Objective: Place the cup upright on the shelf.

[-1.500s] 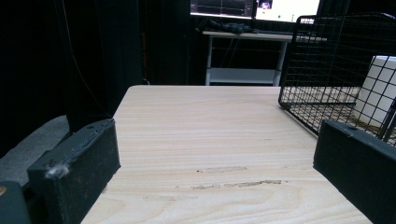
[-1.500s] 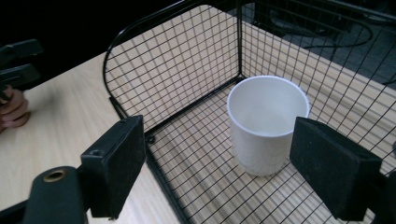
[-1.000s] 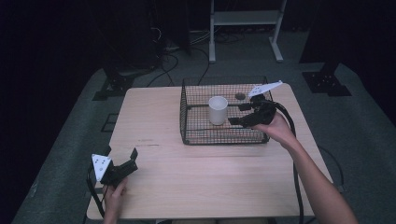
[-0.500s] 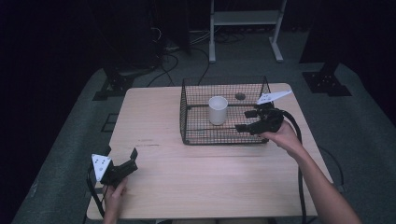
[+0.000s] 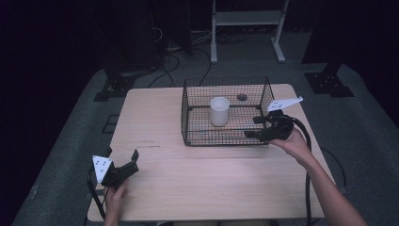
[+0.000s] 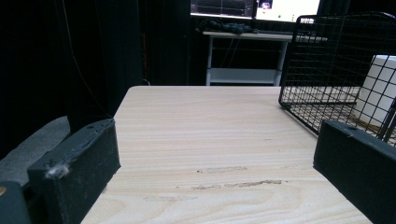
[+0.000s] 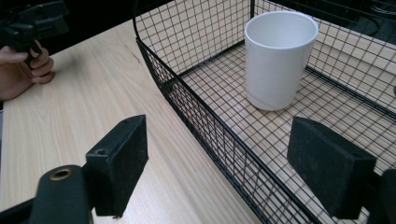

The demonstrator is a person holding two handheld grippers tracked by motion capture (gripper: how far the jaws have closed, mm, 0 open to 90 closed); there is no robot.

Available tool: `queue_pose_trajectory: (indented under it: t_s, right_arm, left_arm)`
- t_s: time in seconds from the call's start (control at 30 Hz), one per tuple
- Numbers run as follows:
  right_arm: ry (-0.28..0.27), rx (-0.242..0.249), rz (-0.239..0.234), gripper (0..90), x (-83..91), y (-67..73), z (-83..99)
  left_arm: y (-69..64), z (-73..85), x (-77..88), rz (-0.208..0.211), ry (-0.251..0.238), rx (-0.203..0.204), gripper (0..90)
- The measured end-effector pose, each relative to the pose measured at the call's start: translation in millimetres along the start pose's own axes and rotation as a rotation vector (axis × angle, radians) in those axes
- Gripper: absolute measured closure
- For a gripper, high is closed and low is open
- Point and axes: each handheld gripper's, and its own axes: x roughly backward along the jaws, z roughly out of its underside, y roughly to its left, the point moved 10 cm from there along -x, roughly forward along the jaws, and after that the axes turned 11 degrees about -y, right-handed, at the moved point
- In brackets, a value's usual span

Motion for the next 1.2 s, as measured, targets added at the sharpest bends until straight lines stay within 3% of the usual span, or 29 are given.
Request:
queue_pose_trajectory:
  t_s: [0.6,1.2]
  right_arm:
    - [-0.008,-0.033,0.001,18.4,10.5,2.0,24.8]
    - [-0.024,-0.038,0.035,16.9,22.4,0.3,41.9]
  left_arm:
    - [-0.4,0.0,-0.2,-0.001,-0.001,-0.005,0.0]
    - [-0.5,0.0,-0.2,0.000,0.000,-0.008,0.0]
